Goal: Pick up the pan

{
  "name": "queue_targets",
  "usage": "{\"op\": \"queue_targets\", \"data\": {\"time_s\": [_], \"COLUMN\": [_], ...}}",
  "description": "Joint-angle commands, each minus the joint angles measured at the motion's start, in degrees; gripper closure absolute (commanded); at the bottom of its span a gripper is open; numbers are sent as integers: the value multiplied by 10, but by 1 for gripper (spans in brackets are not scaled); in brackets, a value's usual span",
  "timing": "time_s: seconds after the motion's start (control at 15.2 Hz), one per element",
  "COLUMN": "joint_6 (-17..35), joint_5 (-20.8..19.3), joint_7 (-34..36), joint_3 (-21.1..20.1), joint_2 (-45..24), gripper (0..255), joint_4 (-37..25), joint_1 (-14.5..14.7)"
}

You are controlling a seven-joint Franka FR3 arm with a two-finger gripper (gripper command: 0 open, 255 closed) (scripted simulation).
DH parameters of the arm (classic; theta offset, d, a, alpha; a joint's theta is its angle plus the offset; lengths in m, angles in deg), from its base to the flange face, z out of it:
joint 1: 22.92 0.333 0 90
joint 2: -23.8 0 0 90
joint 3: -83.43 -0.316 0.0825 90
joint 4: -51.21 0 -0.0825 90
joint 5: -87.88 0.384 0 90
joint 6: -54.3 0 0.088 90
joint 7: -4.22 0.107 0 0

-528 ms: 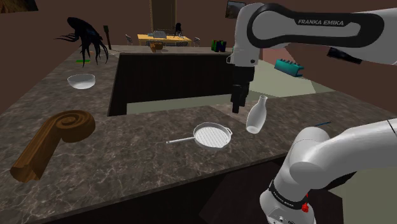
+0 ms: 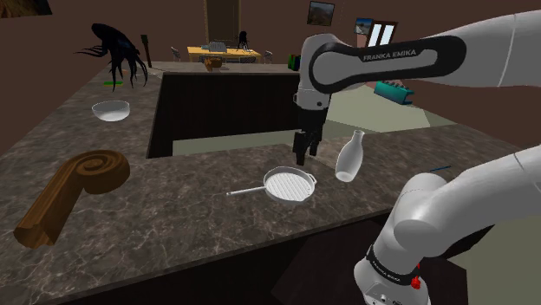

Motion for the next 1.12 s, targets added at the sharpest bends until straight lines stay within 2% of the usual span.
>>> {"op": "queue_targets", "data": {"time_s": [0.0, 0.53, 1.06], "joint_6": [45, 208, 336], "joint_5": [1, -8, -29], "joint_7": [14, 65, 122], "joint_3": [-7, -20, -20], "joint_2": [-31, -187, -363], "gripper": [0, 0, 0], "joint_4": [9, 2, -56], "joint_1": [-2, -16, -29]}}
